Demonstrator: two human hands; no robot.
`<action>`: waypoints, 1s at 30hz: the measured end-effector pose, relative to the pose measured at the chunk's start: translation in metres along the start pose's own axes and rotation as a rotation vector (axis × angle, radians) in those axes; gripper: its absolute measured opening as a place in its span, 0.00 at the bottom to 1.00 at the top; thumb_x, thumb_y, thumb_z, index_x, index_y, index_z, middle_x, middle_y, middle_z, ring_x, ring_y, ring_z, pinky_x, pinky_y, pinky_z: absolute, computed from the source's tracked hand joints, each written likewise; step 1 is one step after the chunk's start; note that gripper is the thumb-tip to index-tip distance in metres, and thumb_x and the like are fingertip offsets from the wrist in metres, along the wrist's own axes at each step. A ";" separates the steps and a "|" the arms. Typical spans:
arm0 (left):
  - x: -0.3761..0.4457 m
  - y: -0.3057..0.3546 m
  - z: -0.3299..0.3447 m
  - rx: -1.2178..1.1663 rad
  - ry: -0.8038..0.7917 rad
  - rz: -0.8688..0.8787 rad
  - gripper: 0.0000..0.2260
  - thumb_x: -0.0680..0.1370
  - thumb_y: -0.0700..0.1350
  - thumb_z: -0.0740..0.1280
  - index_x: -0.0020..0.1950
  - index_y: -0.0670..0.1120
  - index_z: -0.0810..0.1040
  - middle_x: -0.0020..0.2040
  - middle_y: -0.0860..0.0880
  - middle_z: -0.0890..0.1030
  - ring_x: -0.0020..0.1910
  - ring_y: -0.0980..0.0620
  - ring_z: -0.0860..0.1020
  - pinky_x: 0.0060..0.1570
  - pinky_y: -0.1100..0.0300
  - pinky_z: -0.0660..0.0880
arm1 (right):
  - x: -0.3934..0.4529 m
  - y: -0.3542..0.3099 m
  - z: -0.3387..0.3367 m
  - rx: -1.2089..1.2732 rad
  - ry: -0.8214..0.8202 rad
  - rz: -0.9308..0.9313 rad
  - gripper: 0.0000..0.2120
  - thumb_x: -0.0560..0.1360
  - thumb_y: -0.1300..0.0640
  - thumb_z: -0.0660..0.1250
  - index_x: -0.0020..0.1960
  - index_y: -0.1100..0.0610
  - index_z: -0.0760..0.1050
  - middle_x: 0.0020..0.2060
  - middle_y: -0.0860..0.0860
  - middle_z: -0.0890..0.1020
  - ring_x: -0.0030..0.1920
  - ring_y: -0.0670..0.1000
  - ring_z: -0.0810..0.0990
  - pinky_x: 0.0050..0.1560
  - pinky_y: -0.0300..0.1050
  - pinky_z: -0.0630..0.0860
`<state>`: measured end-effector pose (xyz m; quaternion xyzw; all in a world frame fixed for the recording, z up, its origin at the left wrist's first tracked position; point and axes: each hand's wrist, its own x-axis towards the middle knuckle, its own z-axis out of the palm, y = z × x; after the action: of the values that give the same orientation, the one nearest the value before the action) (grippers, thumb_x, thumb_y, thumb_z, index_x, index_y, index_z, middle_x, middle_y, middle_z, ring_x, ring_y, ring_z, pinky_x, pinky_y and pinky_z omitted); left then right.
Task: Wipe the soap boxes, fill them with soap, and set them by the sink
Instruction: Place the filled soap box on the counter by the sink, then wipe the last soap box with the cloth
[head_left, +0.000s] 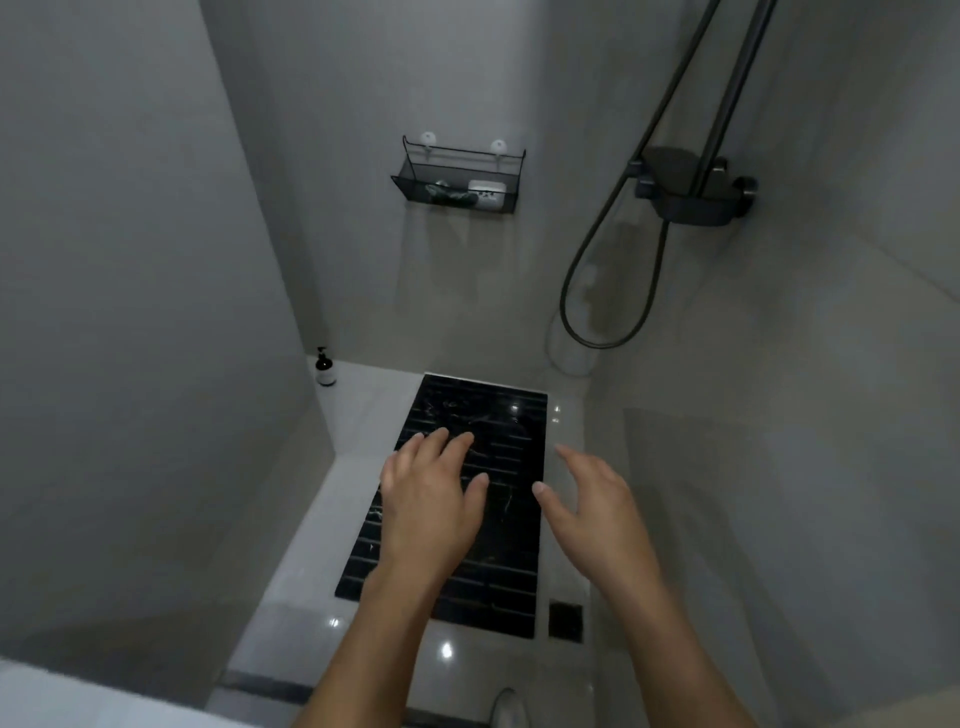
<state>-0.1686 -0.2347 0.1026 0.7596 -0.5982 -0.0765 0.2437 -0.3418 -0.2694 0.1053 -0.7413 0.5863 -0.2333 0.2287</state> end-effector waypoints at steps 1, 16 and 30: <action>0.024 0.004 0.001 0.002 0.012 -0.006 0.23 0.81 0.56 0.61 0.77 0.54 0.65 0.76 0.52 0.66 0.76 0.50 0.60 0.76 0.49 0.55 | 0.026 0.000 -0.001 -0.006 -0.010 -0.010 0.27 0.81 0.46 0.64 0.77 0.52 0.65 0.72 0.49 0.72 0.73 0.49 0.68 0.73 0.47 0.65; 0.251 0.004 0.034 -0.051 0.070 -0.060 0.22 0.81 0.53 0.63 0.75 0.53 0.68 0.74 0.52 0.69 0.75 0.52 0.63 0.75 0.55 0.55 | 0.270 0.003 0.015 -0.039 -0.088 -0.035 0.27 0.80 0.47 0.66 0.76 0.53 0.67 0.71 0.51 0.73 0.71 0.52 0.71 0.69 0.48 0.69; 0.529 -0.081 0.036 -0.044 -0.009 0.090 0.22 0.80 0.52 0.65 0.74 0.52 0.69 0.73 0.51 0.70 0.74 0.49 0.65 0.73 0.54 0.57 | 0.514 -0.074 0.081 -0.069 0.025 0.039 0.25 0.79 0.48 0.66 0.73 0.54 0.70 0.68 0.51 0.76 0.69 0.53 0.72 0.68 0.48 0.69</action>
<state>0.0314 -0.7321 0.1269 0.7259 -0.6312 -0.0821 0.2608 -0.1309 -0.7503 0.1267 -0.7342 0.6111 -0.2177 0.2001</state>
